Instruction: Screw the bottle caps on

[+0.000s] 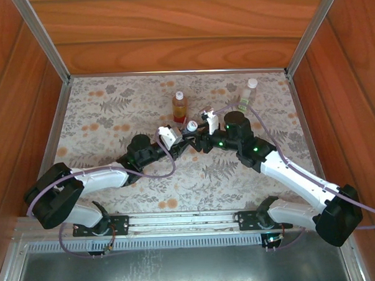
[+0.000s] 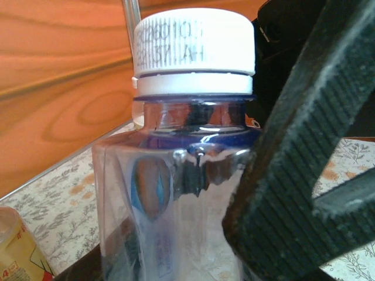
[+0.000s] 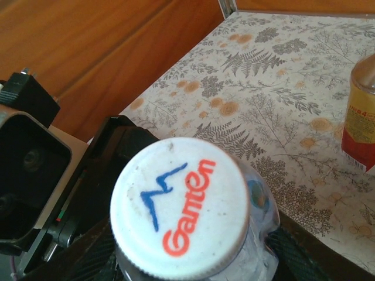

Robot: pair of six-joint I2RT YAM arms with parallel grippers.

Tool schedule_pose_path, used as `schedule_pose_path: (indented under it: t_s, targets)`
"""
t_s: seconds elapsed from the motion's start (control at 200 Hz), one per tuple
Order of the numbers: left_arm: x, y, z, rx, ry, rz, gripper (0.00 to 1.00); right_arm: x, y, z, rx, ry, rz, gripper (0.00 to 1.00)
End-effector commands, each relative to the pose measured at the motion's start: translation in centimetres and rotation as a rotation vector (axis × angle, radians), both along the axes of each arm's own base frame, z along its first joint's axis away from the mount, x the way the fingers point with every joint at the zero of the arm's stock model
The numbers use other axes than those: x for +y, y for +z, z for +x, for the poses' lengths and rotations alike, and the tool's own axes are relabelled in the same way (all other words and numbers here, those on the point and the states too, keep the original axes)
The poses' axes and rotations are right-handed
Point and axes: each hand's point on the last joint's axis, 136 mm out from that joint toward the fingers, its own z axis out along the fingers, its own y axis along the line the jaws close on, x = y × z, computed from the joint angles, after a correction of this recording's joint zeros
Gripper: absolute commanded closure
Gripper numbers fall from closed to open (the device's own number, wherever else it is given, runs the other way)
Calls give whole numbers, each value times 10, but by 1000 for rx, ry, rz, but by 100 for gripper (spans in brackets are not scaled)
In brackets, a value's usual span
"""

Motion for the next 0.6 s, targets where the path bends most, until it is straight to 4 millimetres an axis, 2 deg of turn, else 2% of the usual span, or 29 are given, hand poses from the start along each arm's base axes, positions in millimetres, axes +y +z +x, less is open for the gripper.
schedule_pose_path:
  t_s: [0.0, 0.17, 0.28, 0.335, 0.595]
  targets:
    - [-7, 11, -8, -56, -49, -14, 55, 3, 3, 0, -6, 7, 24, 55]
    - [-6, 8, -8, -62, -44, -6, 49, -2, 4, 0, -21, -9, 11, 54]
    - [-6, 9, -7, -64, -40, -6, 53, 0, 4, 1, -8, -13, 27, 37]
    - [-7, 10, -7, -65, -44, -8, 57, 2, 3, 2, 2, -15, 38, 32]
    - [-7, 11, -9, -67, -55, -11, 57, 6, 1, 6, 6, -16, 44, 32]
